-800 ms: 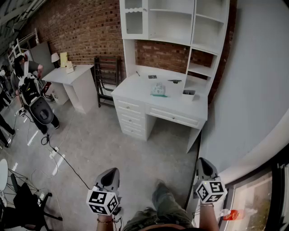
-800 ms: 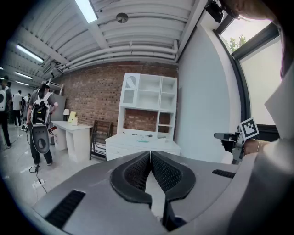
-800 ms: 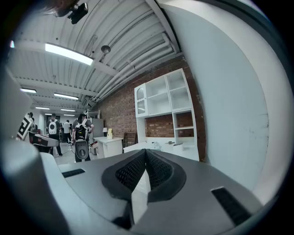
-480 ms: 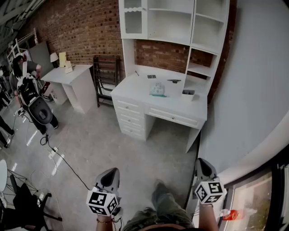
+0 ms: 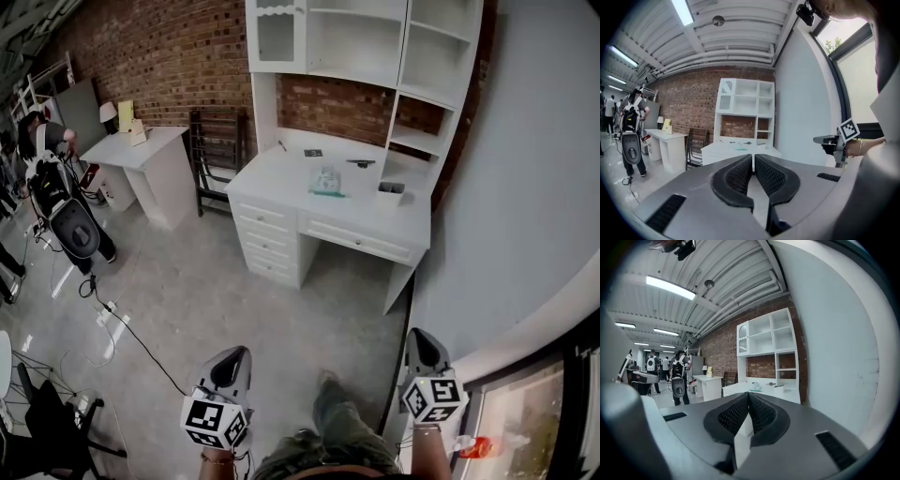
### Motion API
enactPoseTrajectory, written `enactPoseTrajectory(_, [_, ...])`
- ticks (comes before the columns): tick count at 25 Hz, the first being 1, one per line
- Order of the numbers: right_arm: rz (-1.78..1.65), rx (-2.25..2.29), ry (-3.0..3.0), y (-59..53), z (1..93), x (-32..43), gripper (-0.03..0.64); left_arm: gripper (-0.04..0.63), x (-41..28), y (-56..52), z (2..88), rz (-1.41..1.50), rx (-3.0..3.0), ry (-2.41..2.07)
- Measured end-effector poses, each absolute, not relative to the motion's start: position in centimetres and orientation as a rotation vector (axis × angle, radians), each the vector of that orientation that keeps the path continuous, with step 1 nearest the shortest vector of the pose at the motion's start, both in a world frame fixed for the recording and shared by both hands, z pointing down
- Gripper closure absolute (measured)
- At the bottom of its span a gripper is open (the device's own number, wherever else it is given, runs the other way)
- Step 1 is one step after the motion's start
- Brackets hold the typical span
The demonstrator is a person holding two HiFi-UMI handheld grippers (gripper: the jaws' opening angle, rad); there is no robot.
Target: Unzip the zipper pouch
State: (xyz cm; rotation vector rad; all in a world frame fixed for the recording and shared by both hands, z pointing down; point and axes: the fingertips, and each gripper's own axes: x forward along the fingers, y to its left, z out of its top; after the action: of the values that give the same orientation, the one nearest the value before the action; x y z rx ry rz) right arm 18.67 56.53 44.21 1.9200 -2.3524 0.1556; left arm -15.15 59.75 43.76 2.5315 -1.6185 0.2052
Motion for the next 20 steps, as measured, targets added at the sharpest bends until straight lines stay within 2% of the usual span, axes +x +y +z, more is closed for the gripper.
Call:
enactPoseTrajectory(2, [0.18, 1.932, -2.341, 55.8, 44.5, 18.9, 0.615, 0.587, -14.9, 59.1, 43.4, 0.152, 2.541, -1.598])
enactPoseTrajectory(3, [0.192, 1.938, -2.334, 55.4, 44.6, 19.0, 0.615, 0.557, -14.7, 58.7, 43.4, 0.151, 2.543, -1.581])
enactPoseTrajectory(5, [0.198, 1.958, -2.315, 54.9, 44.7, 19.3, 0.614, 0.456, -14.3, 57.9, 43.7, 0.196, 2.549, -1.551])
enactPoseTrajectory(7, [0.192, 1.97, -2.309, 54.2, 44.6, 19.3, 0.591, 0.397, -14.1, 57.1, 44.0, 0.241, 2.564, -1.539])
enactPoseTrajectory(8, [0.194, 1.962, -2.322, 53.7, 44.6, 19.1, 0.52, 0.369, -14.1, 56.6, 44.1, 0.245, 2.573, -1.536])
enactPoseTrajectory(10, [0.204, 1.933, -2.359, 52.5, 44.6, 18.6, 0.43, 0.296, -13.9, 55.5, 44.1, 0.226, 2.58, -1.521])
enactPoseTrajectory(12, [0.203, 1.901, -2.387, 51.4, 44.6, 18.1, 0.331, 0.147, -13.6, 54.3, 44.4, 0.221, 2.578, -1.497])
enactPoseTrajectory(14, [0.189, 1.86, -2.416, 50.1, 44.7, 17.5, 0.195, 0.062, -13.3, 53.0, 44.6, 0.244, 2.585, -1.487])
enactPoseTrajectory(15, [0.18, 1.842, -2.43, 49.3, 44.7, 17.2, 0.138, 0.035, -13.1, 52.3, 44.7, 0.253, 2.586, -1.485])
enactPoseTrajectory(17, [0.161, 1.82, -2.45, 47.6, 44.7, 16.7, 0.08, 0.025, -12.9, 50.6, 44.9, 0.251, 2.584, -1.471])
enactPoseTrajectory(20, [0.138, 1.803, -2.467, 45.0, 44.7, 16.4, 0.043, 0.024, -12.2, 48.2, 45.3, 0.265, 2.581, -1.441])
